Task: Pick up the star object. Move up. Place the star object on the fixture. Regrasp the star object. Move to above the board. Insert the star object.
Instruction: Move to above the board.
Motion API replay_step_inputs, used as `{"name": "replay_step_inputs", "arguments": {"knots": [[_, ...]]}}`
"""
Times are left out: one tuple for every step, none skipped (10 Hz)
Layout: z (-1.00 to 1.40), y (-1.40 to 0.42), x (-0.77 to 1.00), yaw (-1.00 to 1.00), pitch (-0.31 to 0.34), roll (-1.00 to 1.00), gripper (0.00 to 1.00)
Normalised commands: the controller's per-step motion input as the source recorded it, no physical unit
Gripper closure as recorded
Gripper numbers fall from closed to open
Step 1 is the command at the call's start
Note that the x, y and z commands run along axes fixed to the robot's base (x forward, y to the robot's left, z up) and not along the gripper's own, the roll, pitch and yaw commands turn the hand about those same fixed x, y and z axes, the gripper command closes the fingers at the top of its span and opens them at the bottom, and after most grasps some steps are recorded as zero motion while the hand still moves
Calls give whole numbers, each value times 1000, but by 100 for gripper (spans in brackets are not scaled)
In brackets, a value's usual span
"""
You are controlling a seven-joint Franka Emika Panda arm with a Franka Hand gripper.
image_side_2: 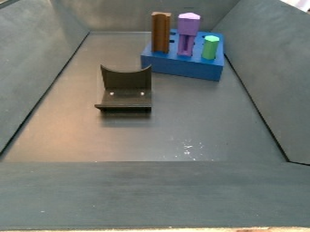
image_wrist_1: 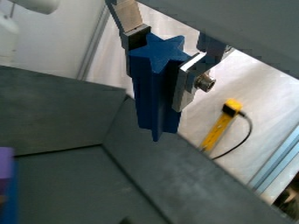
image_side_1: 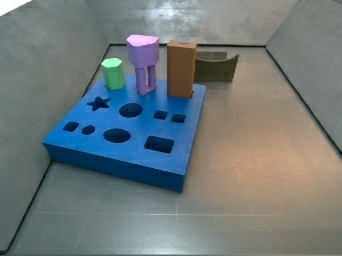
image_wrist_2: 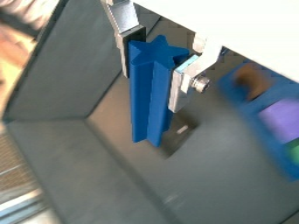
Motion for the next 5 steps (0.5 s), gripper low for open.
{"name": "replay_step_inputs", "arguments": {"knots": [[-42, -1000, -570, -118, -67, -1000, 100], [-42, -1000, -577, -124, -60, -1000, 100], [-44, -1000, -606, -130, -56, -1000, 100], [-45, -1000, -618, -133, -54, -1000, 100], [-18, -499, -362, -136, -52, -1000, 100]]}}
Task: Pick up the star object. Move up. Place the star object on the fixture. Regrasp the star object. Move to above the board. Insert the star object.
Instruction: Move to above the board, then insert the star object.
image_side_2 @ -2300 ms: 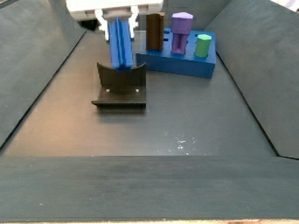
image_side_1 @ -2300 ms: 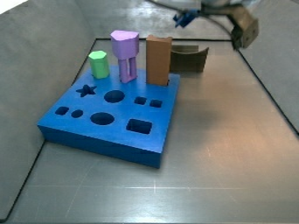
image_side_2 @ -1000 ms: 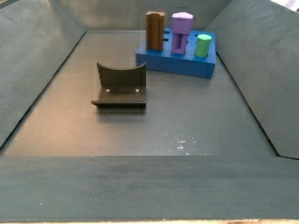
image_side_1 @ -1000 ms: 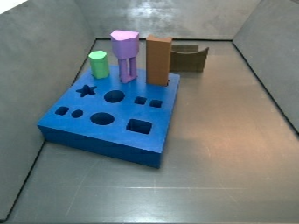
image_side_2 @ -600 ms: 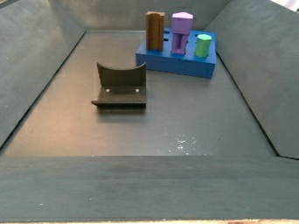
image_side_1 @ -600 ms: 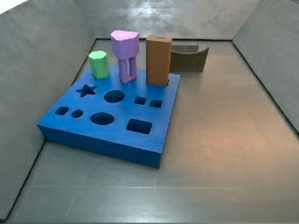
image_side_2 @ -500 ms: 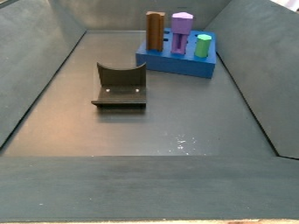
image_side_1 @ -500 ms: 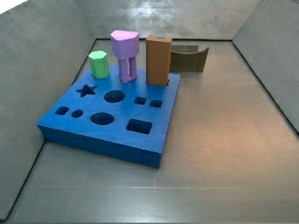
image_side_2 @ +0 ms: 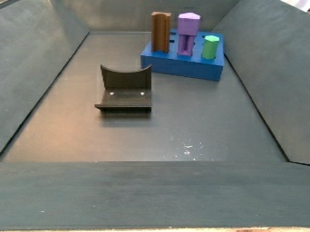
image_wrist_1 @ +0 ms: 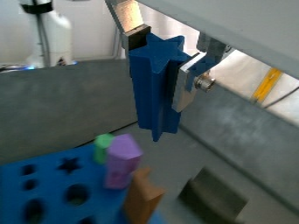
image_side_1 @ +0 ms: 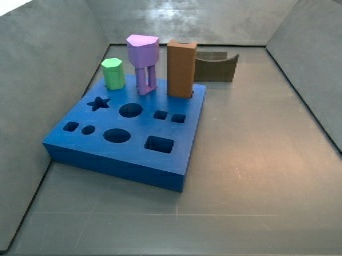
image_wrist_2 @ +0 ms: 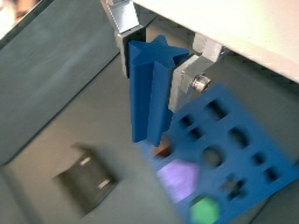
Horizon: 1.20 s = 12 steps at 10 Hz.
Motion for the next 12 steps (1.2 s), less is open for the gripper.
{"name": "replay_step_inputs", "arguments": {"knots": [[-19, -314, -253, -136, -49, -1000, 100], [-6, -116, -131, -125, -34, -1000, 100], [-8, -69, -93, -115, -35, -945, 100], [-8, -13, -64, -62, -32, -621, 100], [-3, -6, -51, -37, -26, -427, 100], [-5, -2, -35, -27, -22, -286, 100], [0, 0, 0, 0, -4, 0, 100], [0, 0, 0, 0, 11, 0, 100], [0, 0, 0, 0, -11, 0, 100], [0, 0, 0, 0, -14, 0, 100], [0, 0, 0, 0, -11, 0, 100], [0, 0, 0, 0, -16, 0, 100]]}}
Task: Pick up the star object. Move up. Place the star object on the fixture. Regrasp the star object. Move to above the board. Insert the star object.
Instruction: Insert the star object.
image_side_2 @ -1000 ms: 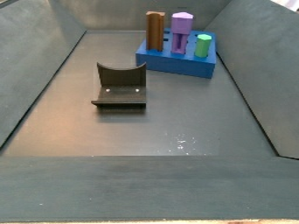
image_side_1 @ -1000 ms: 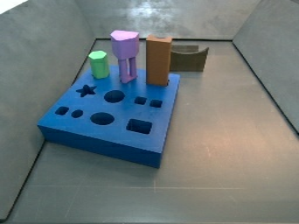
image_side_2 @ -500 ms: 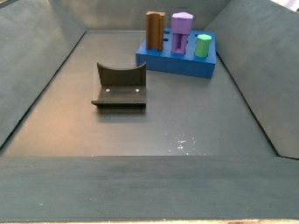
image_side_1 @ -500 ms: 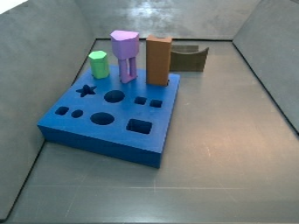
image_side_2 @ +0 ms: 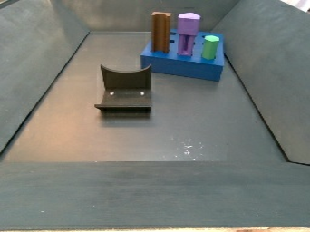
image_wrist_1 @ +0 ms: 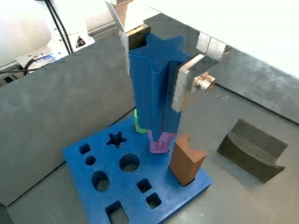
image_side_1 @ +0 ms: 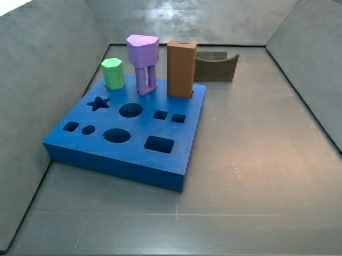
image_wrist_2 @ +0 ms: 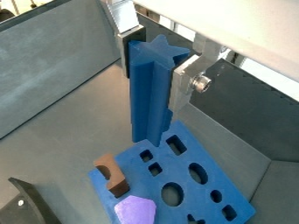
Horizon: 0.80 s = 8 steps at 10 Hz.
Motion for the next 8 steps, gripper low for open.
{"name": "replay_step_inputs", "arguments": {"knots": [[0, 23, 0, 0, 0, -17, 100], [0, 69, 0, -46, 0, -7, 100], [-289, 343, -340, -320, -103, -196, 100], [-506, 294, -426, -329, -101, -331, 100], [-503, 169, -463, -426, -116, -324, 100], [-414, 26, -471, -494, -164, -357, 100], [-209, 51, -437, -363, -146, -456, 100], [-277, 120, -403, -197, -104, -431, 100]]}}
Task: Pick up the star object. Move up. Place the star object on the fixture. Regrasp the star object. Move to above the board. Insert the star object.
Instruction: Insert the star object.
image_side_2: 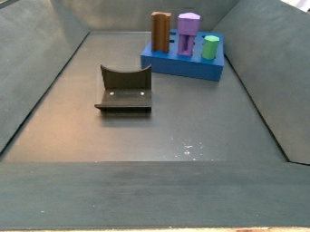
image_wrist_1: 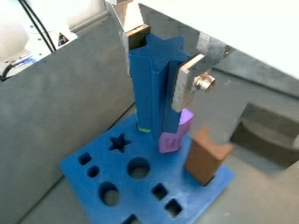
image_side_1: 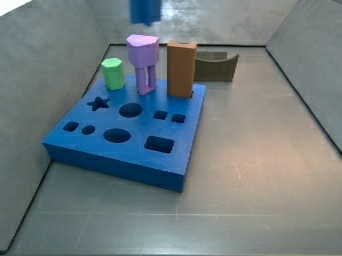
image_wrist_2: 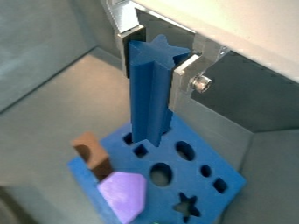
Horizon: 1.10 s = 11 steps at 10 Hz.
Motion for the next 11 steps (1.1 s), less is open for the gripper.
{"name": "replay_step_inputs", "arguments": {"knots": [[-526, 137, -566, -71, -130, -263, 100], [-480, 71, -560, -20, -91, 0, 100], [-803, 0, -514, 0, -217, 6, 100], [-851, 0, -566, 0, -227, 13, 100], [-843, 0, -551, 0, -217, 0, 100], [-697, 0, -369, 0, -250, -87, 100], [-594, 0, -149, -106, -231, -177, 100], [-491, 31, -100, -149, -196, -206, 100], [-369, 34, -83, -69, -141, -127, 100], [-143, 0, 0, -3, -67, -73, 100], [-23, 0, 0, 0, 0, 0, 100]]}}
